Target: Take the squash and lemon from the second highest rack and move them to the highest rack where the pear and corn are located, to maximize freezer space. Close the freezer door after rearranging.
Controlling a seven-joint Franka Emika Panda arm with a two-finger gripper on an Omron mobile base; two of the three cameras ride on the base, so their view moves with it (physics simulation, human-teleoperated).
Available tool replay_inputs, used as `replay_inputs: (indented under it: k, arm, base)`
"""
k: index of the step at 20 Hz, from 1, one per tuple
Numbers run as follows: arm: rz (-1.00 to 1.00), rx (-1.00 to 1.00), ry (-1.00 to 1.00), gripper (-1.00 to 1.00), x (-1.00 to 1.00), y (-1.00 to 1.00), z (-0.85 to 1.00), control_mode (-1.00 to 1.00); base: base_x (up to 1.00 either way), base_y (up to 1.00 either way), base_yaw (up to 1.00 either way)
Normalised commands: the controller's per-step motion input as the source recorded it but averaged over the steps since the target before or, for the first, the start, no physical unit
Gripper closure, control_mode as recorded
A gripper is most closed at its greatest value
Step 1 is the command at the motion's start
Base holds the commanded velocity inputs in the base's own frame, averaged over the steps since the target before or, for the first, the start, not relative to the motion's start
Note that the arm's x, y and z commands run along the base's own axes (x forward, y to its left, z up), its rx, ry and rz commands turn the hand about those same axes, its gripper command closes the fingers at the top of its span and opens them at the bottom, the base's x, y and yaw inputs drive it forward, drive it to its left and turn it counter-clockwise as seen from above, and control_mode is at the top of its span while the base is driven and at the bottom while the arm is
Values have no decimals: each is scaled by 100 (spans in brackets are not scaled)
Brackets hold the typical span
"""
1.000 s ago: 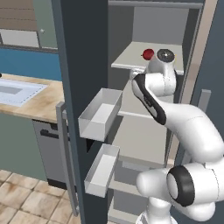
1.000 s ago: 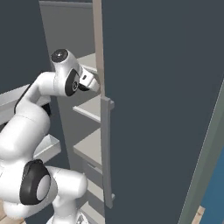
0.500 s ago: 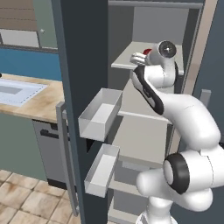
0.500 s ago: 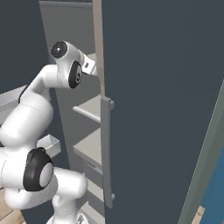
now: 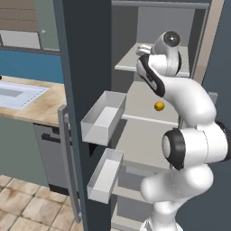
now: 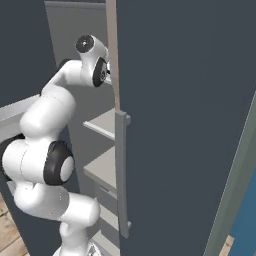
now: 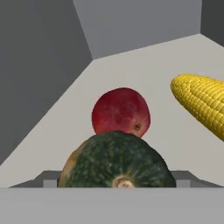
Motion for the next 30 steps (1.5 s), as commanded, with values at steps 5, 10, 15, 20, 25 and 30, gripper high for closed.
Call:
replay_inputs:
  k: [5,10,15,20,25,30]
  arm:
    - [0,0,2,100,56,-20,-41,-100]
    - [0,0,0,-100,49,-21,-42,-100]
    - [0,0,1,-100,34,-15,-46,-100]
    - [0,0,11,-100,11,0,-32,-100]
    - [0,0,3,-100,-27,1,-4,-100]
    - [0,-1,-31,-100,-61,11,0,-100]
  base:
    - [0,0,0]
    - [0,0,0]
    - [0,0,0]
    - [0,0,0]
    - [0,0,0]
    - [0,0,0]
